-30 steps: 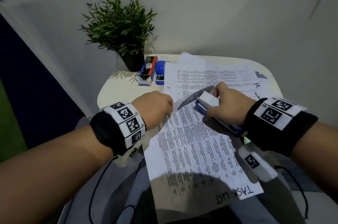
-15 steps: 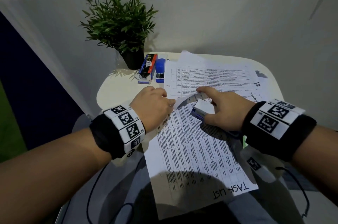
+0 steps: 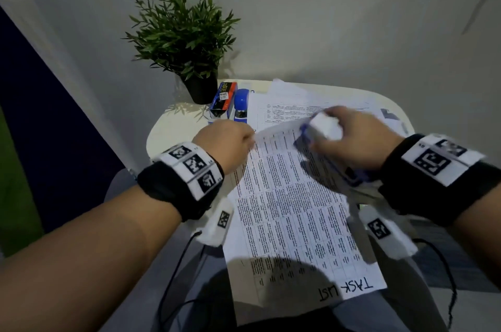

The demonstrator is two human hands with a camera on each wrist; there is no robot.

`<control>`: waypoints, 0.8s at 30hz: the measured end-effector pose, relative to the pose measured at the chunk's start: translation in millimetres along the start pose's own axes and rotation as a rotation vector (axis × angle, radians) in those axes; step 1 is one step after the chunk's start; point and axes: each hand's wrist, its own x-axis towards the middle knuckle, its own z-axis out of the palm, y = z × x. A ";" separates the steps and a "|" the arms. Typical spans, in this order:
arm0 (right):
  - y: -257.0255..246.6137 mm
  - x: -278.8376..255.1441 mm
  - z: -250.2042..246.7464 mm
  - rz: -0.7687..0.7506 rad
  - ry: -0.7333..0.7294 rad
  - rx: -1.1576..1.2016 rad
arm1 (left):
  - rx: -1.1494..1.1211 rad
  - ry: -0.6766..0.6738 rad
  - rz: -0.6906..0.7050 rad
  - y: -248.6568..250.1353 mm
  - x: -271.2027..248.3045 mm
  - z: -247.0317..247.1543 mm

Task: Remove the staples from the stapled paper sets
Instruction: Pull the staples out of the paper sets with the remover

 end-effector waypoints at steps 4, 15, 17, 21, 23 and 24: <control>-10.9 18.2 -32.9 -0.025 0.434 0.570 | -0.166 0.004 0.001 4.6 -3.3 -11.5; -55.4 27.5 -6.4 -0.207 0.334 0.322 | -0.011 0.081 0.089 37.4 -9.8 -34.4; -48.6 28.1 -3.0 -0.159 0.350 0.314 | -0.035 0.092 0.092 35.8 -12.2 -36.7; -43.2 28.7 -7.1 -0.088 0.415 0.393 | -0.069 0.118 0.115 33.8 -17.8 -38.5; -42.7 28.9 -9.8 -0.072 0.437 0.441 | -0.102 0.129 0.119 34.4 -19.4 -38.8; -43.2 28.6 -10.5 -0.074 0.448 0.467 | -0.117 0.134 0.117 34.6 -19.9 -39.0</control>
